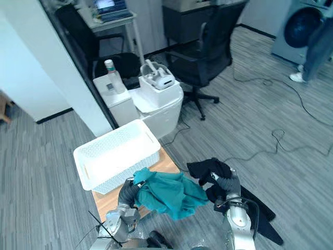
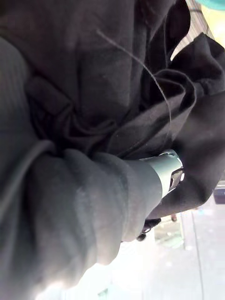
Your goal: Tidy the bed and pick cloth on bed and put in laundry
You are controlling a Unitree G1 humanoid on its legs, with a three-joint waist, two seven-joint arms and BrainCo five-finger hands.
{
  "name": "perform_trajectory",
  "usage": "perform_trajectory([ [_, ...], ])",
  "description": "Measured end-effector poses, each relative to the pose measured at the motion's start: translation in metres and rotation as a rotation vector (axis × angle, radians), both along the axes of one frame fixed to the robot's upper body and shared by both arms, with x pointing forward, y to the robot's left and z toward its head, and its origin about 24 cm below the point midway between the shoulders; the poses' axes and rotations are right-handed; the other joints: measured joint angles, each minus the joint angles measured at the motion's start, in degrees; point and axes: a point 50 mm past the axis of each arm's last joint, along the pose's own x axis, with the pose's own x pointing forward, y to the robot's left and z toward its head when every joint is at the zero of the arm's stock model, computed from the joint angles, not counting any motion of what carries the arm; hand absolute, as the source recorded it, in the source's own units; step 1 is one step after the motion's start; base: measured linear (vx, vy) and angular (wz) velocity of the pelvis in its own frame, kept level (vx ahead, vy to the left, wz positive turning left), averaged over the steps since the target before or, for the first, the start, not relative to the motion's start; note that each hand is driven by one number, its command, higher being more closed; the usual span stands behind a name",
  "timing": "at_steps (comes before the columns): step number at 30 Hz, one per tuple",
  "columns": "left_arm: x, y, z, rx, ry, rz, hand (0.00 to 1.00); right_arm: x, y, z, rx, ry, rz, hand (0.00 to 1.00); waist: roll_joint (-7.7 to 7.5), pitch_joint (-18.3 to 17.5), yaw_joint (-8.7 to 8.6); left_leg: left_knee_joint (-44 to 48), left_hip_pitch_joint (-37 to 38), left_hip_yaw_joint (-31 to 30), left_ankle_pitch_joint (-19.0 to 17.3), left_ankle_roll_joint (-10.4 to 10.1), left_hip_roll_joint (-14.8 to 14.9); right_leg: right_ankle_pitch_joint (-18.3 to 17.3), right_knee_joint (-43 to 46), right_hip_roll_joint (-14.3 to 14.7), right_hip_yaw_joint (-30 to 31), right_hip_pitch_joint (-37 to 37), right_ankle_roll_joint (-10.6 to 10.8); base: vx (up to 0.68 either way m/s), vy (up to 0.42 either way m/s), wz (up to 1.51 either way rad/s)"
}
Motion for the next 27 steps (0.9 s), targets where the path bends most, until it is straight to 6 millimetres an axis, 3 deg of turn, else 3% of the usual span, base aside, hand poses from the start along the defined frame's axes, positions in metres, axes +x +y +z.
perform_trajectory([
  [2,-0.001,0.010,-0.002,0.043,0.003,0.000,1.00,0.001,0.007,0.000,0.029,-0.011,0.005,1.00,-0.50,-0.2,-0.96,0.2,1.1,-4.5,0.0,0.0,-0.6,-3.8,2.3,1.1,8.1,-5.8,0.1,0.31,-0.007,1.21],
  [3,-0.001,0.012,-0.002,0.049,0.003,0.001,1.00,0.001,0.007,0.001,0.032,-0.014,0.005,1.00,-0.52,-0.3,-0.96,0.2,1.1,-5.5,0.0,0.0,-0.6,-4.6,0.0,2.2,10.6,-6.8,0.2,0.27,-0.050,1.08],
  [4,-0.001,0.014,-0.002,0.056,0.004,0.000,1.00,0.001,0.008,0.002,0.037,-0.023,0.002,1.00,-0.49,-0.3,-1.16,0.4,1.0,-8.1,0.0,0.0,-0.8,-5.1,-7.5,4.9,16.7,-7.6,0.5,0.28,-0.095,1.15],
  [5,-0.002,0.014,-0.003,0.056,0.007,0.000,1.00,-0.001,0.009,0.005,0.041,-0.032,-0.003,1.00,-1.15,-0.6,-1.27,0.2,0.9,-10.1,0.1,-0.2,-2.0,-4.3,-15.4,6.7,23.1,-7.5,1.0,0.21,-0.103,1.15],
  [6,-0.003,0.014,-0.004,0.057,0.011,-0.003,1.00,-0.002,0.009,0.006,0.041,-0.036,-0.005,1.00,-1.86,-0.9,-1.15,0.2,0.9,-11.0,0.1,-0.3,-2.8,-2.0,-19.2,6.6,25.0,-7.5,1.3,0.18,-0.131,0.97],
  [7,-0.004,0.017,-0.005,0.072,0.016,-0.008,1.00,-0.003,0.011,0.007,0.047,-0.048,-0.006,1.00,-3.94,-1.0,-1.05,0.4,1.5,-12.3,-0.3,-1.2,-4.8,4.1,-23.5,5.1,26.3,-7.8,2.8,0.16,-0.150,0.53],
  [9,-0.008,0.017,-0.014,0.074,0.059,-0.006,1.00,-0.001,0.009,0.009,0.036,-0.056,-0.002,1.00,-2.66,-1.8,-0.67,0.4,1.7,-12.5,-0.6,-2.1,-4.1,3.8,-27.5,5.4,26.4,-5.0,3.8,0.13,-0.122,0.11],
  [11,-0.009,0.017,-0.016,0.063,0.068,0.001,1.00,0.001,0.006,0.022,0.005,-0.106,0.004,1.00,-1.31,-2.3,-0.83,0.7,1.2,-12.2,-0.8,-3.3,-2.1,7.0,-33.8,7.4,26.3,-2.8,3.2,0.08,-0.055,-0.22],
  [15,-0.008,0.014,-0.015,0.038,0.068,0.019,1.00,0.011,0.009,0.062,-0.065,-0.270,0.063,1.00,-1.29,-2.5,-0.89,0.2,1.5,-11.3,-0.6,-4.1,-1.1,9.8,-39.0,8.7,27.0,-0.8,2.8,0.01,-0.027,-0.20],
  [18,-0.005,0.012,-0.016,0.031,0.069,0.017,1.00,0.045,0.037,0.108,-0.127,-0.472,0.246,1.00,-2.34,-2.0,-0.78,2.3,0.0,-11.2,-1.2,-5.0,-0.3,11.5,-41.5,9.0,27.0,0.3,2.7,-0.08,-0.012,-0.01],
  [24,0.001,0.009,-0.011,-0.020,0.049,0.044,1.00,0.074,0.083,0.180,-0.185,-0.769,0.464,1.00,-2.84,-2.0,0.80,-0.6,0.7,-12.0,-0.9,-5.9,-1.0,12.0,-42.1,8.5,24.6,1.3,2.5,-0.08,-0.016,0.19],
  [27,0.001,0.006,-0.011,-0.027,0.050,0.039,1.00,0.086,0.096,0.197,-0.201,-0.823,0.508,1.00,-2.96,-2.1,0.53,-3.7,1.3,-11.5,1.9,-5.6,-1.6,12.1,-42.2,7.8,22.7,1.3,2.5,0.00,-0.003,0.33],
])
